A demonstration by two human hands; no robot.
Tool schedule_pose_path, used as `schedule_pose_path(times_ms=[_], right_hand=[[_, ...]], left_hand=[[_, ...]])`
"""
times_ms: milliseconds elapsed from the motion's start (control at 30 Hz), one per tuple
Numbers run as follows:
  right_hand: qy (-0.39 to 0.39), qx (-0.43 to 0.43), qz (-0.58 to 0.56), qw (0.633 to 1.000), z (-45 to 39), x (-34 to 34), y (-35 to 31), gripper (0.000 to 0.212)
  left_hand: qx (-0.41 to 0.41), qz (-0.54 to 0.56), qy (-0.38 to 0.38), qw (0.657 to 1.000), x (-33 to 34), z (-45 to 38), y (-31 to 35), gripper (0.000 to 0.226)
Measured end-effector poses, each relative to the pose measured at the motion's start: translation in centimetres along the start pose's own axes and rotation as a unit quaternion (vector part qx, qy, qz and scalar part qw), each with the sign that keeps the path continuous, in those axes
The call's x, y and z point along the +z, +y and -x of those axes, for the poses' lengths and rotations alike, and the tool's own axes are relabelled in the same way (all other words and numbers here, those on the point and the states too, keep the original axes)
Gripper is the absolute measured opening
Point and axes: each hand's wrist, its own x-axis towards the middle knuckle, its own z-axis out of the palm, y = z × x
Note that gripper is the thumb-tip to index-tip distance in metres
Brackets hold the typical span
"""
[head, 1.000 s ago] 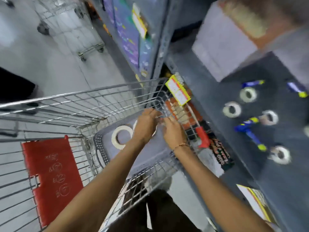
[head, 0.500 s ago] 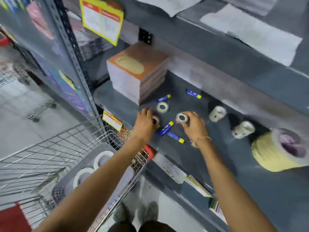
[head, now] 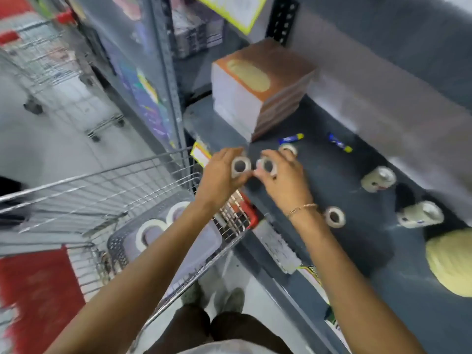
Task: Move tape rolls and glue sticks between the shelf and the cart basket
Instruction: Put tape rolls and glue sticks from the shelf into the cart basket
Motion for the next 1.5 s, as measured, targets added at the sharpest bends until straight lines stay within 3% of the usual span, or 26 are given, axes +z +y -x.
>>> schedule_pose_path(times_ms=[67, 167, 267, 400, 533, 633, 933, 1067, 1167, 1267, 1333, 1500], right_hand=[[-0.074, -0.051, -0.024, 0.996, 1.4, 4.3, -3.8, 0.039], [-0.287, -0.059, 0.020, 0.956, 2.7, 12.5, -6.6, 0.041], [-0.424, -0.059, 0.138, 0.893, 2.9, 20.0, -6.0, 0.044], [-0.539, -0.075, 0.242, 0.803, 2.9, 26.4, -3.0, 0.036], [-0.569, -0.072, 0.279, 0.770, 2.3, 30.7, 0.6, 0.046], [-0.562, -0.084, 0.311, 0.762, 2.4, 33.6, 2.0, 0.051], [-0.533, -0.109, 0.382, 0.747, 4.2, 36.9, 4.6, 0.052], [-0.549, -0.139, 0.397, 0.723, 4.0, 36.9, 4.5, 0.054], [-0.547, -0.113, 0.372, 0.741, 3.4, 36.1, 3.5, 0.044], [-0.524, -0.075, 0.338, 0.778, 3.0, 34.1, 1.6, 0.033], [-0.490, -0.053, 0.303, 0.815, 2.9, 31.7, 0.2, 0.030], [-0.289, -0.048, 0.148, 0.945, 3.6, 21.0, -2.5, 0.018]], left_hand=[[-0.051, 0.025, 0.042, 0.998, -1.9, 3.0, -3.7, 0.053], [-0.168, 0.000, 0.044, 0.985, -2.2, 8.1, -10.9, 0.044], [-0.279, -0.044, -0.055, 0.958, 0.1, 12.4, -17.4, 0.047], [-0.291, -0.043, -0.232, 0.927, 4.8, 16.2, -23.5, 0.043], [-0.239, -0.056, -0.307, 0.919, 8.7, 17.5, -26.9, 0.047], [-0.234, -0.070, -0.320, 0.916, 11.2, 17.9, -27.8, 0.045], [-0.310, 0.016, -0.213, 0.926, 14.3, 19.3, -28.9, 0.034], [-0.313, 0.011, -0.220, 0.924, 13.3, 18.7, -29.0, 0.026], [-0.307, -0.001, -0.231, 0.923, 11.6, 18.1, -28.7, 0.034], [-0.274, 0.012, -0.176, 0.946, 9.3, 16.5, -26.7, 0.016], [-0.224, 0.003, -0.150, 0.963, 7.3, 14.9, -24.7, 0.027], [-0.091, -0.008, -0.038, 0.995, 1.8, 9.2, -16.5, 0.032]])
